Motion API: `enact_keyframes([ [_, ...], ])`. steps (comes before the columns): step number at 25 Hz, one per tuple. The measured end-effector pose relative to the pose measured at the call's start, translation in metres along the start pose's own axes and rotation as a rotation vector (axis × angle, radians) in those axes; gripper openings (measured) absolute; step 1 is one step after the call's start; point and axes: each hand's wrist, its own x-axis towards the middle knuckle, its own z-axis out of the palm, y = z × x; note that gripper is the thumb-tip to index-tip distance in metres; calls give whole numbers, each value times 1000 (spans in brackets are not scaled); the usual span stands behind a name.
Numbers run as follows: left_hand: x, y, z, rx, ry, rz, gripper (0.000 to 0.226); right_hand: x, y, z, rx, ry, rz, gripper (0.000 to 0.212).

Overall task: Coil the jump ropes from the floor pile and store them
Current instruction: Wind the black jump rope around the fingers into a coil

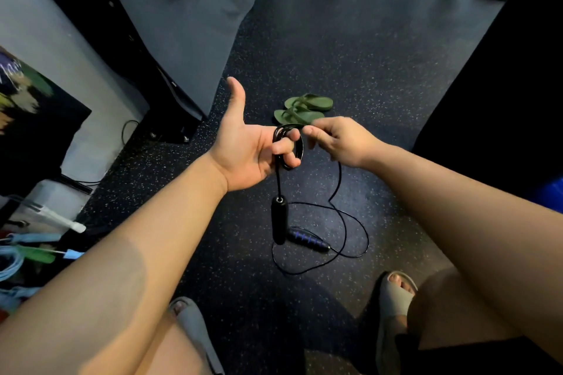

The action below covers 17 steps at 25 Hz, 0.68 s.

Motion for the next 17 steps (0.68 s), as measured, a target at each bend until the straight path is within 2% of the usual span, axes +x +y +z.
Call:
enact_keyframes([
  [3,-2,3,2,-5,109,20,116,4,-1,11,63,-68,81,43],
  [6,-1,2,3,89,198,25,110,8,-1,13,145,5,145,46],
  [8,-3,3,3,78,188,34,110,10,-2,12,138,12,156,46],
  [13,-9,6,0,-307,90,167,114,10,-10,26,271,-90,237,48],
  [17,-9,6,-5,-474,135,375,113,2,-15,39,194,-279,315,49],
])
